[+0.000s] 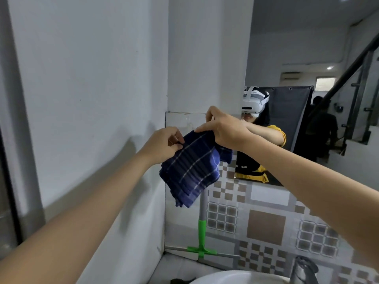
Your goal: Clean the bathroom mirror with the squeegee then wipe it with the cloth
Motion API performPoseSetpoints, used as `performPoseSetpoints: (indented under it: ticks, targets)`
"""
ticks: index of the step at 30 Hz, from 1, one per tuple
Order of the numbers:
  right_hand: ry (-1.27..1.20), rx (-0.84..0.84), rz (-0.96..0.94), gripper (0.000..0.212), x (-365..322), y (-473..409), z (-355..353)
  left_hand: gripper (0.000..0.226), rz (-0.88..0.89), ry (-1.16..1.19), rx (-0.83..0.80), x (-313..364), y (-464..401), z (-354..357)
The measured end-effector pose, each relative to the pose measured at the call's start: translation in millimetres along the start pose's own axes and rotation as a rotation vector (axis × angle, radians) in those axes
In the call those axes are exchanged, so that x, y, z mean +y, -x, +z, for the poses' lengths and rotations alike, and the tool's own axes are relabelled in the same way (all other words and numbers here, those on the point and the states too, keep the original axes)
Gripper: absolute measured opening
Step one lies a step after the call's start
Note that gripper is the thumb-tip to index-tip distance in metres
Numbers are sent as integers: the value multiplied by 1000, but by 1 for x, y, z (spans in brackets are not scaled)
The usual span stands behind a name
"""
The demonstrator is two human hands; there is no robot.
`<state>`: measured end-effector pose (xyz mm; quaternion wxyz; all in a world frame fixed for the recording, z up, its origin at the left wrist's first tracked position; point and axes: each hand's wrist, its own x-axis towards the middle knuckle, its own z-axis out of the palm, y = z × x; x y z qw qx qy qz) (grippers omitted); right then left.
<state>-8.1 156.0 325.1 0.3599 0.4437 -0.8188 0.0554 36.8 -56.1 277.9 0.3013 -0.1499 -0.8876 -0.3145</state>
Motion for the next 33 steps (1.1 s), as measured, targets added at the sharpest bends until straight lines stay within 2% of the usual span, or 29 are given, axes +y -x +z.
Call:
performPoseSetpoints:
  ticks: [4,7,11,15,21,26,28,31,33]
  targets:
    - [175,-114,-3,62,6,-11,1,13,13,-98,128,-13,-26,-2]
    - [275,-155,24,69,15,-25,4,19,55,-168,139,-17,-52,-6]
    - [401,-153,84,66,24,-48,13,27,108,-275,161,-16,-83,-9]
    - [417,-130,182,63,28,-67,27,33,78,-310,161,-23,-108,-7]
    - [262,-163,281,62,39,-70,57,34,41,-313,141,-40,-116,7]
    - [33,-191,362,59,39,-68,73,31,16,-120,107,-43,-103,18]
    - [-81,-172,406,53,38,-67,75,30,-7,-44,79,-42,-96,17]
    - [-227,-128,488,51,34,-58,74,42,-30,-32,58,-39,-84,12]
    - [-314,-60,536,51,27,-53,64,42,-81,38,91,-32,-76,7]
